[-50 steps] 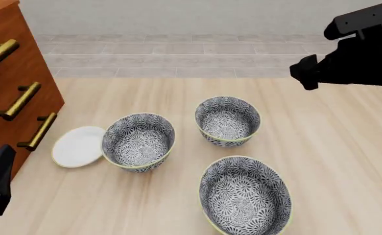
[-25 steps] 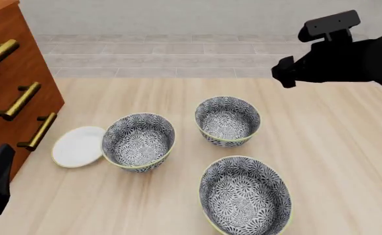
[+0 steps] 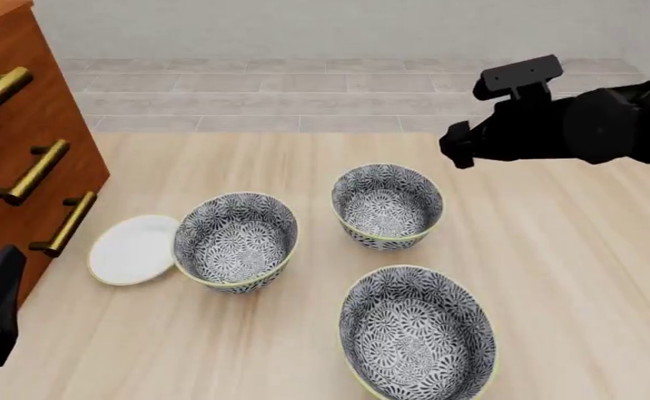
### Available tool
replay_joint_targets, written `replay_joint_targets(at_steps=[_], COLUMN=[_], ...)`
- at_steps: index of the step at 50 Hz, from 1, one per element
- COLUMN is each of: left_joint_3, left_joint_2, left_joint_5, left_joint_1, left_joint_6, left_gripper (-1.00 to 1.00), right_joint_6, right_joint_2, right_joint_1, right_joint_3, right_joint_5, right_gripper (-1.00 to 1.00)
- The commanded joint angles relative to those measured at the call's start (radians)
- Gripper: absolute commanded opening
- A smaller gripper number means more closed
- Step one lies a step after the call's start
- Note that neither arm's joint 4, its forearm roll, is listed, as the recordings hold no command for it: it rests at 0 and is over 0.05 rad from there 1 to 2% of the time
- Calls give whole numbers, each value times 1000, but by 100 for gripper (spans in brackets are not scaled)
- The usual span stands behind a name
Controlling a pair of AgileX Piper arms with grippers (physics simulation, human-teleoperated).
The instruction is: Stack the bowl at the front on the bowl in the middle.
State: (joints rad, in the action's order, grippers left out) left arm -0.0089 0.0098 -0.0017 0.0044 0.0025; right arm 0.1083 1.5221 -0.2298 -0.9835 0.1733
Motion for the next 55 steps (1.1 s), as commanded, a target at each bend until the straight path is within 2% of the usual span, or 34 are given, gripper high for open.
replay_joint_targets(at_steps=[1, 26, 55], left_joint_3=[2, -1, -1], left_joint_2=[2, 10, 9], left_joint_5=[-4, -9, -9], left_joint_1=[0, 0, 0], left_joint_6=[0, 0, 0], left_gripper=[100, 100, 100], right_joint_6=[-17, -70, -108], right_joint_2=[72, 212, 287], right_joint_1=[-10, -33, -61], right_joint_3=[5, 22, 27], right_joint_5=[-45, -152, -206], right_gripper=[100, 100, 100])
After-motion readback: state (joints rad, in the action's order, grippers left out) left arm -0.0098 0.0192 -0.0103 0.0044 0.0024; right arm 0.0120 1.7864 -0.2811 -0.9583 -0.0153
